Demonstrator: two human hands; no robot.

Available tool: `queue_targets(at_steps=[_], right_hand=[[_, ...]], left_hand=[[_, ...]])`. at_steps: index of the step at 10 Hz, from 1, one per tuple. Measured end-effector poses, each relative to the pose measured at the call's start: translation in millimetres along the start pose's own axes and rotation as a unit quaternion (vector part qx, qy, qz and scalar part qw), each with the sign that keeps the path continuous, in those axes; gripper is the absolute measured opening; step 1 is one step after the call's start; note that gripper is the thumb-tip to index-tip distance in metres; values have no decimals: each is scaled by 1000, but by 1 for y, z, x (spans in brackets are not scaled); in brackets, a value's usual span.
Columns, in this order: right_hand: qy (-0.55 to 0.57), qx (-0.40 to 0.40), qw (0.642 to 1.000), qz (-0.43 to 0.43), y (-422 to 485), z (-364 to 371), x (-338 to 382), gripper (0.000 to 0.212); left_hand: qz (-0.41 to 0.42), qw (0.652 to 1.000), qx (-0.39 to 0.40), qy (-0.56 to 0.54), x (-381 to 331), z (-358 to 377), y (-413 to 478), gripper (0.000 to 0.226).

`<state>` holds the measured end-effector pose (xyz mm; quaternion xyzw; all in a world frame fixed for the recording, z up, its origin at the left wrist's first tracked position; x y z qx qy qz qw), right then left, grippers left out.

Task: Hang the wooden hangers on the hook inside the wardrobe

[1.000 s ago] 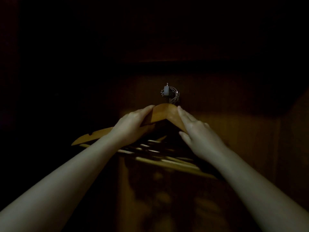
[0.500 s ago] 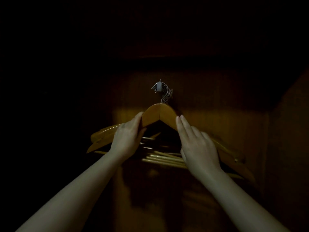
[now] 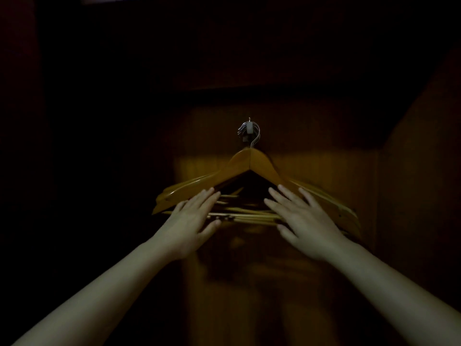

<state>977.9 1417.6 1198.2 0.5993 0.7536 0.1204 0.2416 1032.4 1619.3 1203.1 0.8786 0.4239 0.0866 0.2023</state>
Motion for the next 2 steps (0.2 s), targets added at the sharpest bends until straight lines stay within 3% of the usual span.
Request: queue_targets(at_steps=[1,2], right_hand=[[81,90,993,7,-16,-17,17,49],[203,141,968,34,-36,-60,23,40]], left_hand=[[15,997,71,-28,-1,-13,-23,56],[41,996,65,-52,-1,-53,-45,43]])
Point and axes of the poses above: each hand's wrist, its own y-axis towards the middle knuckle, its own z-axis out of the palm, x = y × z, the point moved 6 cm from there along y, towards the middle knuckle, and after that the axes turned 6 degrees about x, right-handed, at the moved point
